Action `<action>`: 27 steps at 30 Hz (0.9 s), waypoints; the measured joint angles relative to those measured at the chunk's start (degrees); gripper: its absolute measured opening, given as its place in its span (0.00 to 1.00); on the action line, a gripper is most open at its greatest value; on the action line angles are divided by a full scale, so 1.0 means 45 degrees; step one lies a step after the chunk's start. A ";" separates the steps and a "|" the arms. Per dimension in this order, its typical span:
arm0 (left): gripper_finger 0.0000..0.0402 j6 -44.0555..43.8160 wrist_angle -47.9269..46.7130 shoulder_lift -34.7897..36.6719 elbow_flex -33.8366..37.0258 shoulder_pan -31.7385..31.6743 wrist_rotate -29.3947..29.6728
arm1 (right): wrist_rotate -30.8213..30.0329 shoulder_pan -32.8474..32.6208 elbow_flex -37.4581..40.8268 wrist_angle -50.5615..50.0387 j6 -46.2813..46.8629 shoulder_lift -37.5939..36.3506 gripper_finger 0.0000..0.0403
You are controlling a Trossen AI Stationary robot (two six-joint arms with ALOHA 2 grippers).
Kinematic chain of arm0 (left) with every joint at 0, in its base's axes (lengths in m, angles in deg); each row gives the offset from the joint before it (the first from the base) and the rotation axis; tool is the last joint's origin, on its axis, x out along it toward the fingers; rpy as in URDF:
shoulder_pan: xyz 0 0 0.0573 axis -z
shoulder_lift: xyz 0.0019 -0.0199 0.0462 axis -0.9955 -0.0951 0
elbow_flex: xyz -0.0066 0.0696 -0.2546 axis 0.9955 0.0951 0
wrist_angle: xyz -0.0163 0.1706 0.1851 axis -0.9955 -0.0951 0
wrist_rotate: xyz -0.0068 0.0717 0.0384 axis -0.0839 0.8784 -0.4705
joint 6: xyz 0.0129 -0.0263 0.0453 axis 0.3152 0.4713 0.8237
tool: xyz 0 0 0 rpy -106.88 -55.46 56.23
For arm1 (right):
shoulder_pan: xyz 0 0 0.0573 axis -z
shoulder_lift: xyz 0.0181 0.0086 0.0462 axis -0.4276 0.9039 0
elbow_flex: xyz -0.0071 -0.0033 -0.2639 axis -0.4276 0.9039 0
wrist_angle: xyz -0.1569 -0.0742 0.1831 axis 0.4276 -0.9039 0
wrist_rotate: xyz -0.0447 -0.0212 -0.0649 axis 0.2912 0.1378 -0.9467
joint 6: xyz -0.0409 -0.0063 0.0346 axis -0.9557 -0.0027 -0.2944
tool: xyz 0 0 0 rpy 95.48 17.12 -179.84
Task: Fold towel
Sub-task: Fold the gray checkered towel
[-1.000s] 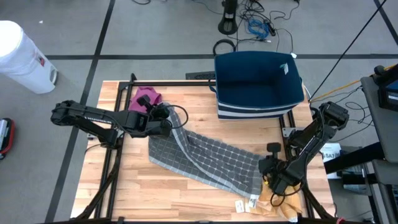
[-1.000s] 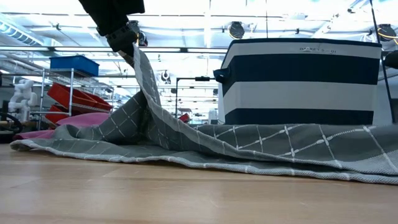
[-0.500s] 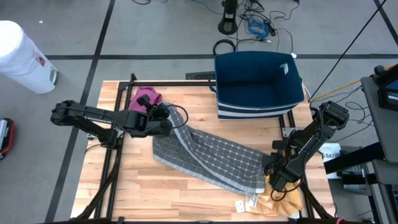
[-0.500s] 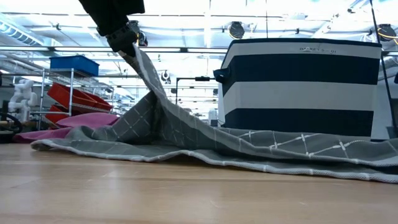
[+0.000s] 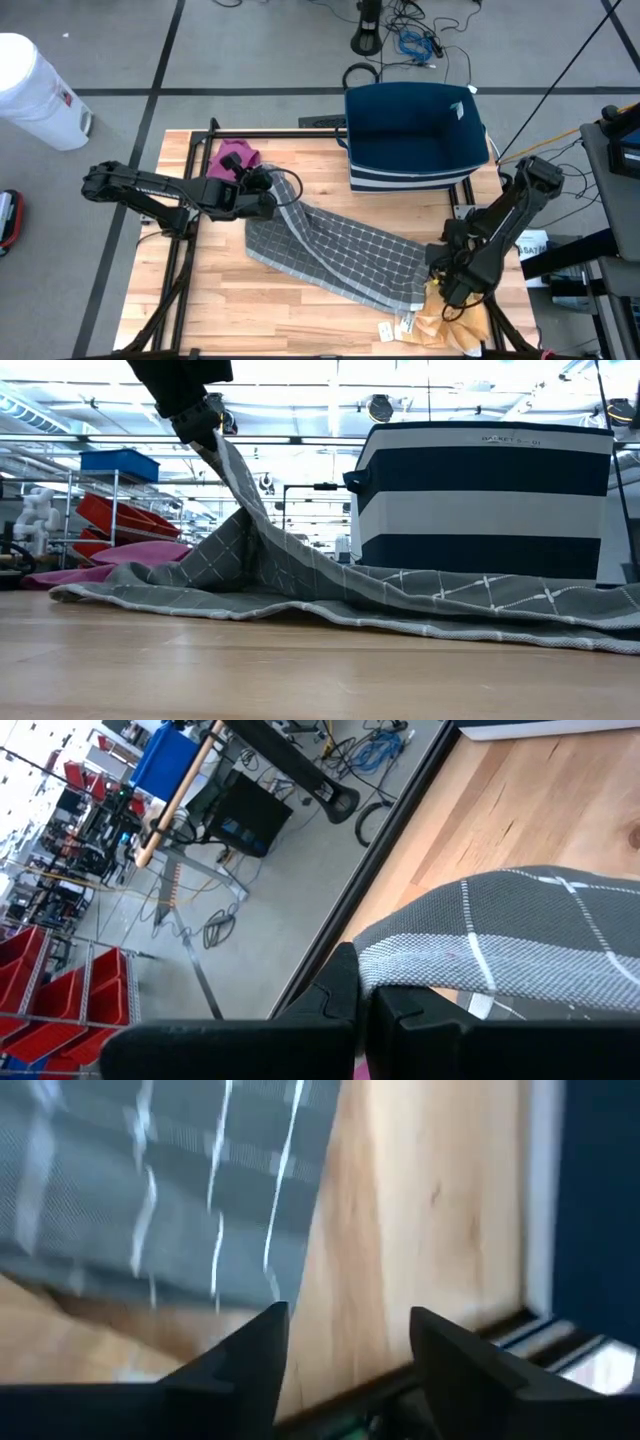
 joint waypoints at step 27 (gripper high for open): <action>0.00 -0.0443 -0.2018 0.0005 0.0003 0.0783 -0.1308 | -0.1307 0.4204 0.4254 1.1263 -0.6000 -0.1510 0.43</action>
